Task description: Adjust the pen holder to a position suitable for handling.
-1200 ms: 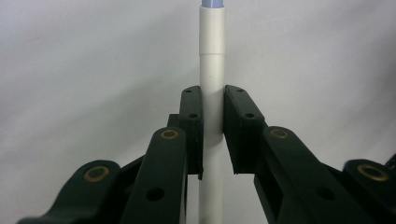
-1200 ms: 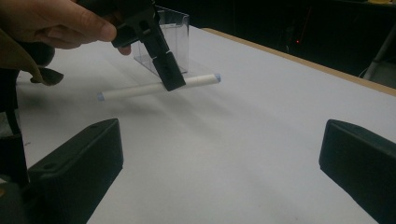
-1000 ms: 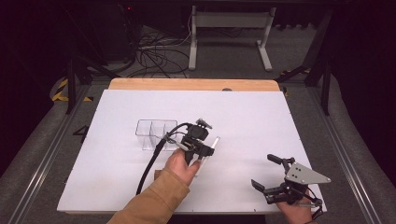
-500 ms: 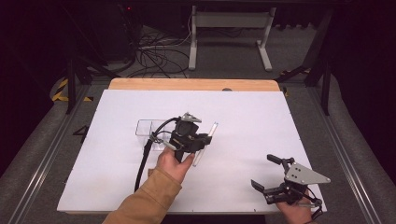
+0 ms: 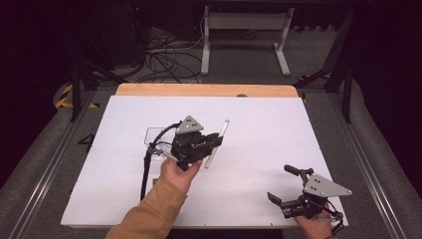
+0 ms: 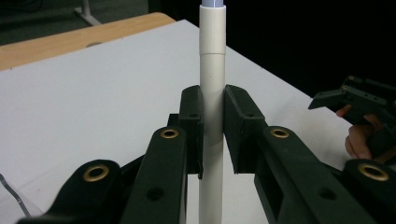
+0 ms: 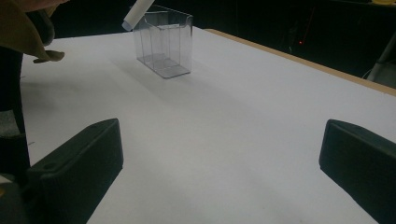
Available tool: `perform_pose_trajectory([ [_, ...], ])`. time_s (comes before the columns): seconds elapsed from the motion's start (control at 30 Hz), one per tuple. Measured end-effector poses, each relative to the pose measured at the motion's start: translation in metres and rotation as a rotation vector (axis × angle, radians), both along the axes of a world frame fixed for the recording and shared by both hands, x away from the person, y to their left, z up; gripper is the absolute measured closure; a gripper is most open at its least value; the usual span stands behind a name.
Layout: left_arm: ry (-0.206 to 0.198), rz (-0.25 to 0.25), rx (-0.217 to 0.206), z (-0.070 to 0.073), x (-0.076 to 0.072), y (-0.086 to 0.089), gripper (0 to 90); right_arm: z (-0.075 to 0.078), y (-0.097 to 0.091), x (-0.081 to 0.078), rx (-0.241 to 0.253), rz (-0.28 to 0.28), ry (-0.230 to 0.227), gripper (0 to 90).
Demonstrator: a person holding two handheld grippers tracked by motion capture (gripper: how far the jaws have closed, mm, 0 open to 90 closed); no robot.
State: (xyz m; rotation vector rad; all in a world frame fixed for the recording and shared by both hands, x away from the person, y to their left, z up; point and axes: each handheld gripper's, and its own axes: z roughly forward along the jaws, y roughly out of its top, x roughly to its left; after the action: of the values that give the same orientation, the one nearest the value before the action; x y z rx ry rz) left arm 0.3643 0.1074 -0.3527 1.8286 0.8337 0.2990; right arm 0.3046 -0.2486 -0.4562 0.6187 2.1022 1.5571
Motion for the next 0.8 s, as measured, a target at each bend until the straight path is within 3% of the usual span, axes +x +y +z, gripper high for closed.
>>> perform_pose_trajectory([
  [0.17,-0.060,-0.013,-0.030,0.002,-0.001,0.009,78.4,0.000,0.000,0.000,0.000,0.001,0.000,0.2],
  [0.23,-0.120,-0.028,-0.046,0.002,-0.002,0.013,78.4,0.000,0.000,0.000,-0.003,0.003,-0.001,0.2],
  [0.27,-0.120,-0.028,-0.046,0.002,-0.002,0.013,78.4,0.000,0.000,0.000,-0.003,0.003,-0.001,0.2],
  [0.33,-0.166,-0.033,-0.059,0.002,-0.003,0.018,78.4,0.000,0.000,0.000,-0.006,0.005,-0.003,0.2],
  [0.5,-0.176,-0.038,-0.093,0.002,0.000,0.027,78.4,0.000,0.000,0.000,-0.008,0.007,-0.004,0.2],
  [0.8,-0.230,-0.065,-0.098,0.001,0.005,0.045,78.3,0.000,0.001,0.000,-0.008,0.010,-0.004,0.2],
])
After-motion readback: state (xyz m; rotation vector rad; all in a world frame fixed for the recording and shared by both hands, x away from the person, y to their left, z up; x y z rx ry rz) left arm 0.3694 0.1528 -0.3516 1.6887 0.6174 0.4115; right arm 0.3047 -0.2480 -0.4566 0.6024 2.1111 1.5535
